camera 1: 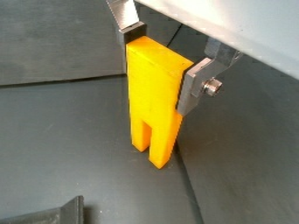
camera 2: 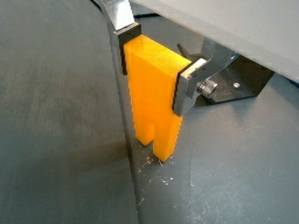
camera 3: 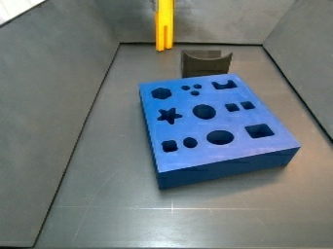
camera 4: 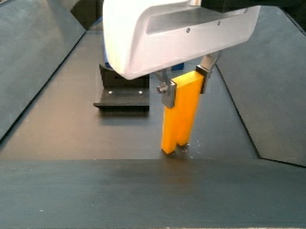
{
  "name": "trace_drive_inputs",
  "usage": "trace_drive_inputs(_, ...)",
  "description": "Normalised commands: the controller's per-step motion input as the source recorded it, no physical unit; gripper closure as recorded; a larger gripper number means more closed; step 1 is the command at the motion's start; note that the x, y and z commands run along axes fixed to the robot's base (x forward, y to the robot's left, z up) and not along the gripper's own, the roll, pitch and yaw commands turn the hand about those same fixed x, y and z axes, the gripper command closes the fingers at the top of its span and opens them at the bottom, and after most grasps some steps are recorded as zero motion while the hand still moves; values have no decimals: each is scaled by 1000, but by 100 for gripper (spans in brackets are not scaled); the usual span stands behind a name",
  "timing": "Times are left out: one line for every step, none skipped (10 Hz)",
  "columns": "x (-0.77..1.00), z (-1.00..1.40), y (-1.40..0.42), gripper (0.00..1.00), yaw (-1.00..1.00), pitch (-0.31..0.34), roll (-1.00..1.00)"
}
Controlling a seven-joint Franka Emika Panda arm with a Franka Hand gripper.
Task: Pick up the double-square object. Move up. Move to above the board. Insert the double-square object.
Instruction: Pick up the double-square object, then move up, then move to above the board.
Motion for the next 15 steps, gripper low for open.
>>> trace_drive_inputs(0,0,0,100,0,0,0)
trace_drive_inputs(0,0,0,100,0,0,0)
trace_drive_inputs(0,0,0,100,0,0,0)
trace_drive_inputs(0,0,0,100,0,0,0)
trace_drive_inputs(0,833,0,100,0,0,0)
trace_drive_inputs(-67,769,39,100,-18,32,-9)
trace_drive_inputs(-63,665,25,100,-24,45,4)
trace_drive_inputs(-50,598,17,100,-25,48,14)
trace_drive_inputs(-32,445,11,100,-18,59,30)
trace_drive_inputs(-22,327,7,100,-11,73,39)
trace_drive_inputs(-9,172,4,100,4,89,47)
trace_drive_inputs(-410,1000,121,100,158,-149,46)
trace_drive_inputs(-415,1000,113,100,155,-146,50)
trace_drive_inputs(-403,1000,87,100,126,-134,56)
trace_drive_inputs(-371,1000,64,100,80,-78,79)
